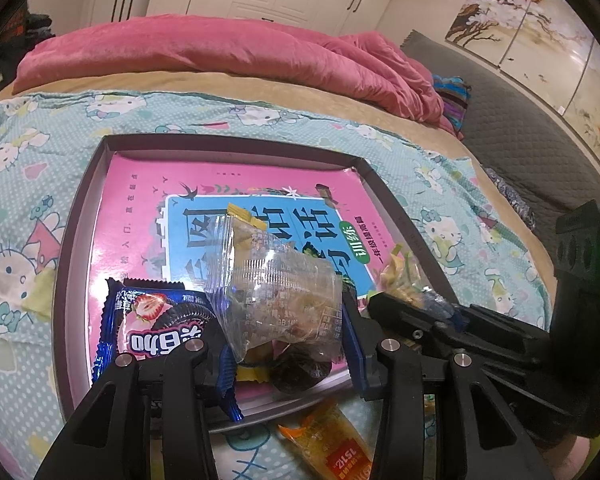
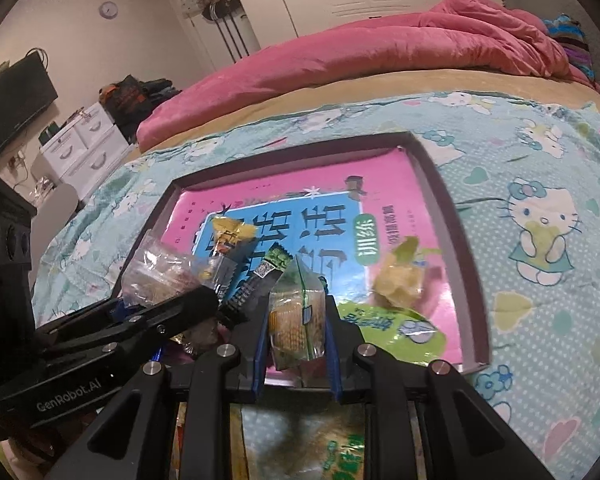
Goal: Organize snacks
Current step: 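Lift and carry the clear cookie bag and clear wrapped snack with both grippers over the tray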
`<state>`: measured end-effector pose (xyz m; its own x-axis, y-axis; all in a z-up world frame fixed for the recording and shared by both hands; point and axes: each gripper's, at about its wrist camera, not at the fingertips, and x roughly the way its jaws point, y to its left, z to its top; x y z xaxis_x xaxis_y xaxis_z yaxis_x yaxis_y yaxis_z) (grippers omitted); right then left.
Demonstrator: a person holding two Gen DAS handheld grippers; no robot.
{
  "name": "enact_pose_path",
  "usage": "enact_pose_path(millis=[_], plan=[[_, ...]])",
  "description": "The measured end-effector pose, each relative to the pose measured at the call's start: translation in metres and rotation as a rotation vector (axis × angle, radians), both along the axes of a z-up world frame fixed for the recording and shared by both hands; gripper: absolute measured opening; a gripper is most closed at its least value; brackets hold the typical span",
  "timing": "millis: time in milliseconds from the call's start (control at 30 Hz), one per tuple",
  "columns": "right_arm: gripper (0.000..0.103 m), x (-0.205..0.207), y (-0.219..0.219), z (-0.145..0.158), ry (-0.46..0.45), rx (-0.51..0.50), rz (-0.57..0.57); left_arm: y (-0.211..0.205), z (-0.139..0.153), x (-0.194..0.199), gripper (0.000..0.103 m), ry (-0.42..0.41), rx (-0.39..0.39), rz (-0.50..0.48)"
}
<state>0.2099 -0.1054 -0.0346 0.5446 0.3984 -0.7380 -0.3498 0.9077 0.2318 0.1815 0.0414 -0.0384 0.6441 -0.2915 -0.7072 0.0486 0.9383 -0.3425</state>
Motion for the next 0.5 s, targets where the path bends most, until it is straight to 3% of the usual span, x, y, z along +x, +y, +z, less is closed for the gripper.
enact_pose_path(millis=[500], plan=[[0.026,-0.0069,0.0008,-0.0028,0.006,-0.041,0.008,0.0007,0.0003,-0.0005,0.046,-0.001,-0.004,0.002]])
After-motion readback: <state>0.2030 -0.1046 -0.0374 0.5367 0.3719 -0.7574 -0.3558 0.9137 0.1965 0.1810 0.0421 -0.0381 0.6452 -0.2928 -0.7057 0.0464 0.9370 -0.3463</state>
